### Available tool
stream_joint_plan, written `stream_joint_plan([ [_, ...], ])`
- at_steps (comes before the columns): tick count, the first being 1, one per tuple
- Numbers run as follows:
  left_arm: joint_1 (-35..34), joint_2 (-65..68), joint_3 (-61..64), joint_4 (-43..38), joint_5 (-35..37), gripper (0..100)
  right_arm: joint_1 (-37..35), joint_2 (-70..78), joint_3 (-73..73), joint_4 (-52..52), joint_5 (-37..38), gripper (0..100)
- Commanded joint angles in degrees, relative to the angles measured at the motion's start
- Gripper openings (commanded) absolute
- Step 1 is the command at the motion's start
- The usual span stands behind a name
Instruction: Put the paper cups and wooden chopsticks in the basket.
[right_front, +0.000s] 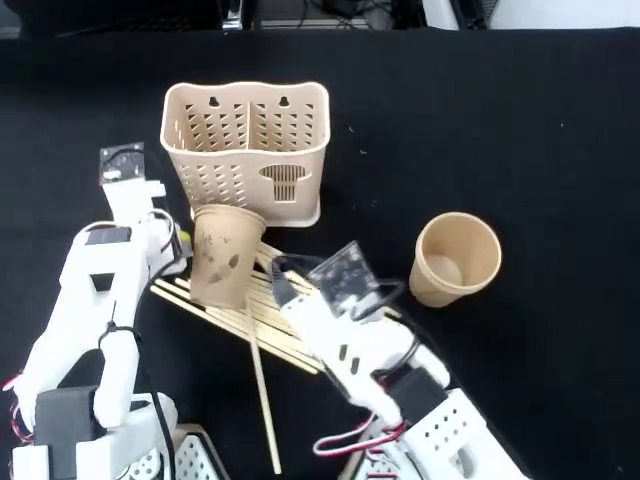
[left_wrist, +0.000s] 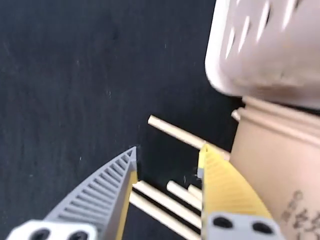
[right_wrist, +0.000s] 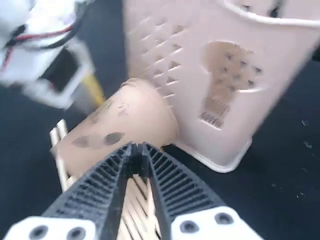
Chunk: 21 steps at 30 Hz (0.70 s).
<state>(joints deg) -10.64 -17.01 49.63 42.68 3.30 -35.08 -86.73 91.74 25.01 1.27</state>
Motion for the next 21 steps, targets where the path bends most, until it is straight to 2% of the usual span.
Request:
stream_joint_plan([
  [1, 0.22, -3.08, 0.66, 2.73, -1.41, 21, 1.32, -0.22, -0.48, -1.67, -1.76, 1.5],
  [10, 1.27, -24.79, 12.35, 4.66, -1.67, 21, 1.41, -0.22, 1.98, -2.64, -1.85, 1.5],
  [15, 7.25, -37.8, 19.21, 4.31, -1.49, 23, 1.41, -0.22, 5.14, -7.65, -1.85, 1.5],
  [21, 8.57, -44.92, 20.44, 3.25, -1.32, 26, 0.44, -0.13, 4.7, -6.07, -1.85, 1.5],
])
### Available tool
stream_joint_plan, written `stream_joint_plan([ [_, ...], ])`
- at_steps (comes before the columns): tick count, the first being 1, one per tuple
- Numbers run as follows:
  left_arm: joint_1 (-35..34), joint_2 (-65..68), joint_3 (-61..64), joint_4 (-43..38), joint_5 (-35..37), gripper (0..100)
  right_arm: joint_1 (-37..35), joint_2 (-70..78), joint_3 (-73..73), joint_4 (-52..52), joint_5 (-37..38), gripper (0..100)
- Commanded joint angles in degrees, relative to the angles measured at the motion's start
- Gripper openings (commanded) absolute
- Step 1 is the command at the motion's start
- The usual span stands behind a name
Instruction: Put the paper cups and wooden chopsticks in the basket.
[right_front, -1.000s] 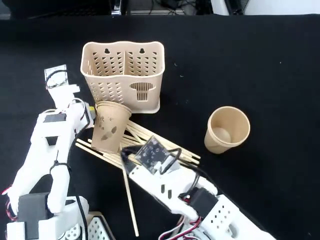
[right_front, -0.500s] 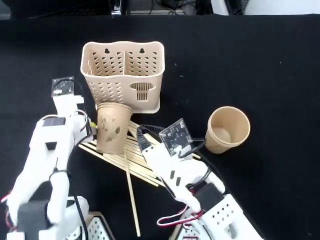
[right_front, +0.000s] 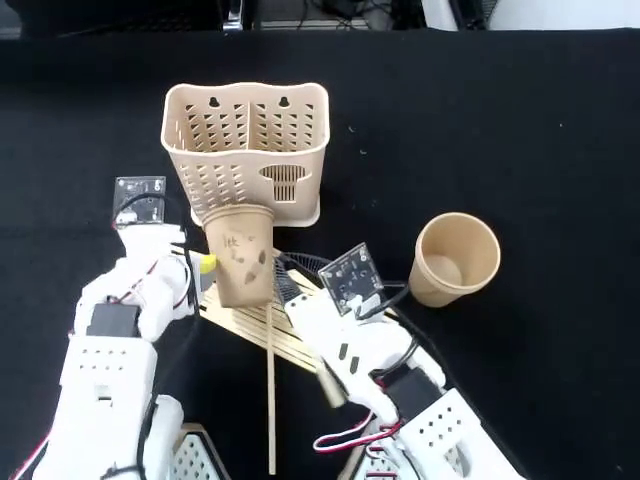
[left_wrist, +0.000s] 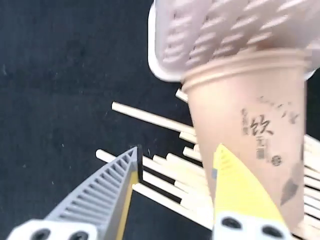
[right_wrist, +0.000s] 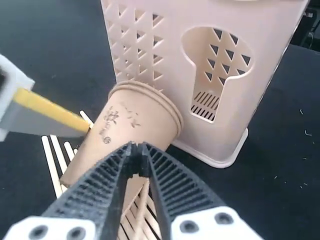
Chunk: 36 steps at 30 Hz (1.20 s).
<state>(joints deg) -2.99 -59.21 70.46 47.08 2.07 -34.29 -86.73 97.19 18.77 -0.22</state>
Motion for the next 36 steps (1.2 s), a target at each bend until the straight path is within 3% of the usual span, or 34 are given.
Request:
stream_joint_plan([
  [1, 1.27, -2.81, -0.4, -1.14, -0.26, 26, -0.44, -0.13, -0.92, 0.53, -0.35, 1.5],
  [6, 0.48, -2.81, 0.84, -1.14, -0.44, 25, -0.79, -0.13, -1.27, 0.62, -0.35, 1.5],
  [12, -10.51, -2.81, 1.45, -5.36, -0.44, 25, -0.62, -0.04, -2.59, 0.97, 0.53, 1.5],
  [15, -12.79, -2.73, 2.42, -5.71, -0.44, 25, -0.62, 1.19, -7.34, 4.84, 1.14, 1.5],
  [21, -10.51, -2.73, 6.29, -5.8, -3.43, 25, -0.88, 14.2, -17.63, 7.3, 0.97, 1.5],
  [36, -3.74, -2.73, 6.99, -5.63, -3.6, 25, -0.97, 50.42, -30.9, -0.53, 0.79, 1.4],
])
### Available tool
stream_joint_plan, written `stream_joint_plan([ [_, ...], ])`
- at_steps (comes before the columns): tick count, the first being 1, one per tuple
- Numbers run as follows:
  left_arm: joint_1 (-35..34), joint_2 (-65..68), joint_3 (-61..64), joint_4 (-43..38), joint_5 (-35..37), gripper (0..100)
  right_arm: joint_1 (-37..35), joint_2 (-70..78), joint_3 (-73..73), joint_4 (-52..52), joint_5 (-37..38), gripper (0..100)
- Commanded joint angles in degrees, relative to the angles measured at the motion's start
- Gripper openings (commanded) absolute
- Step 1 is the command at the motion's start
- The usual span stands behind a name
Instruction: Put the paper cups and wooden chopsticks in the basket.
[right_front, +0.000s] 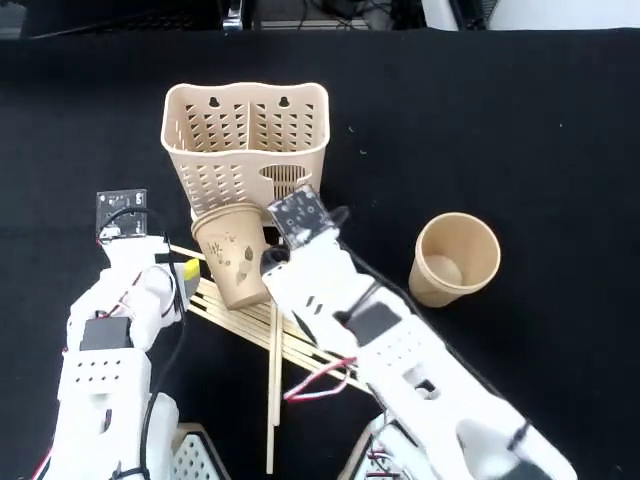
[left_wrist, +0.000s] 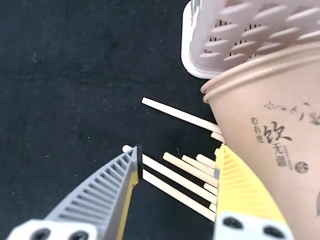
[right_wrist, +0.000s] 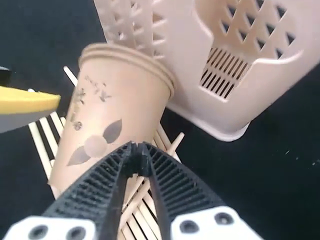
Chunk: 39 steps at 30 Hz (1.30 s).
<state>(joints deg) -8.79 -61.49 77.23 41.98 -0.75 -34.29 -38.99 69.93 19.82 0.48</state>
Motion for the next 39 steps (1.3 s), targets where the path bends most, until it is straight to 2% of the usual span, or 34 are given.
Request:
stream_joint_plan([
  [1, 3.12, -0.44, 0.84, -0.53, -0.79, 25, -1.05, 3.21, -3.74, -1.58, 0.09, 1.4],
  [6, 9.1, -0.44, 3.47, -0.79, -0.88, 25, -5.98, 3.65, -1.98, -1.05, 0.53, 1.3],
  [10, 9.63, -0.53, 3.47, -0.62, -0.53, 25, -11.08, 3.47, -0.75, -1.05, 0.62, 1.3],
  [14, 9.54, -0.97, 3.47, 2.46, -0.79, 25, -11.6, 3.47, -0.66, -0.97, 0.79, 1.3],
  [21, 9.54, -1.05, 2.24, 10.55, -0.97, 25, -14.77, 2.33, -0.04, 3.87, 8.09, 1.3],
  [24, 9.98, -1.05, 2.33, 12.22, -0.97, 25, -16.35, -2.07, -0.13, 8.79, 10.37, 1.3],
  [27, 9.27, -1.14, 2.24, 12.4, -3.34, 25, -14.07, -9.89, -0.04, 12.92, 10.73, 1.3],
  [32, 1.1, -1.14, -1.71, 12.4, -6.59, 25, -7.82, -26.07, 0.04, 19.08, 10.46, 1.3],
  [36, -8.4, -1.14, -7.16, 12.4, -6.51, 25, -5.98, -36.62, 0.31, 24.09, 10.55, 1.4],
  [39, -12.26, -1.14, -10.59, 12.13, -6.51, 25, -5.98, -40.48, 2.42, 25.41, 10.64, 1.4],
])
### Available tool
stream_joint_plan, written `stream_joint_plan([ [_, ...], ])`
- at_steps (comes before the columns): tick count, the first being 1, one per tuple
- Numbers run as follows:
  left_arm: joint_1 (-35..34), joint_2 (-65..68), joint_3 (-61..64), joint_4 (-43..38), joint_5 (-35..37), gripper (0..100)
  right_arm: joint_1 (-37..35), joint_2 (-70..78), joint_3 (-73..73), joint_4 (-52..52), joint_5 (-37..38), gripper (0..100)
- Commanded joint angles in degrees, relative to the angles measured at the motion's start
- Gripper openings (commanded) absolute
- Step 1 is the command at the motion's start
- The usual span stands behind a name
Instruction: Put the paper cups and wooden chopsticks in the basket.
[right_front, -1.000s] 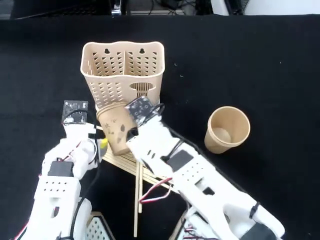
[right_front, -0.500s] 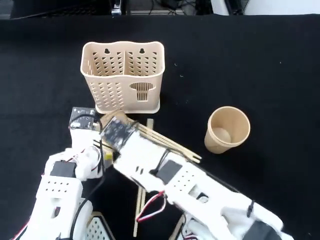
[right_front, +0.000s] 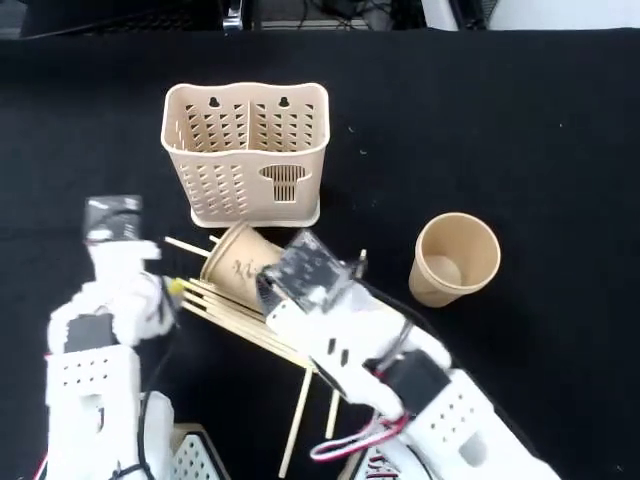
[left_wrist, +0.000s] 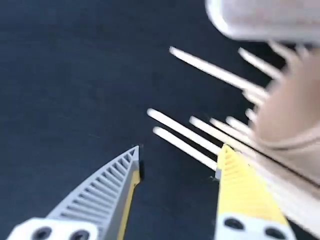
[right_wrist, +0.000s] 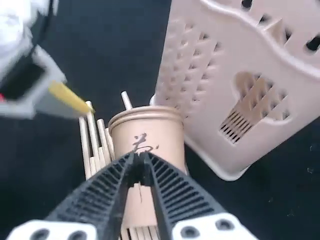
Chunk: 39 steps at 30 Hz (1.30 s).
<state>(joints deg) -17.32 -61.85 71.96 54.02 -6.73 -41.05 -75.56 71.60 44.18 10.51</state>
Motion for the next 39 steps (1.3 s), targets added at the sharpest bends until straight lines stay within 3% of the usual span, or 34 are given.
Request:
stream_joint_plan([
  [1, -4.09, -0.7, -6.29, -0.18, -0.26, 25, 0.88, -4.44, 1.89, 0.88, 0.62, 1.4],
  [7, -1.27, -0.18, -5.41, -11.08, 6.59, 26, 3.87, -4.88, 9.98, -3.6, 0.7, 1.4],
  [14, 8.48, -0.09, 2.77, -22.42, 7.12, 26, 6.42, -4.7, 14.9, -5.54, 0.7, 1.4],
  [19, 10.07, -0.09, 5.41, -27.25, 10.46, 26, 6.42, -4.97, 15.78, -5.01, 0.62, 1.4],
  [36, 15.43, 5.19, 9.01, -27.69, 10.46, 26, 6.15, -5.14, 14.9, -2.64, 0.7, 1.4],
  [39, 15.43, 5.19, 8.75, -23.21, 10.37, 26, 6.42, -5.14, 14.99, -2.64, 0.7, 1.4],
])
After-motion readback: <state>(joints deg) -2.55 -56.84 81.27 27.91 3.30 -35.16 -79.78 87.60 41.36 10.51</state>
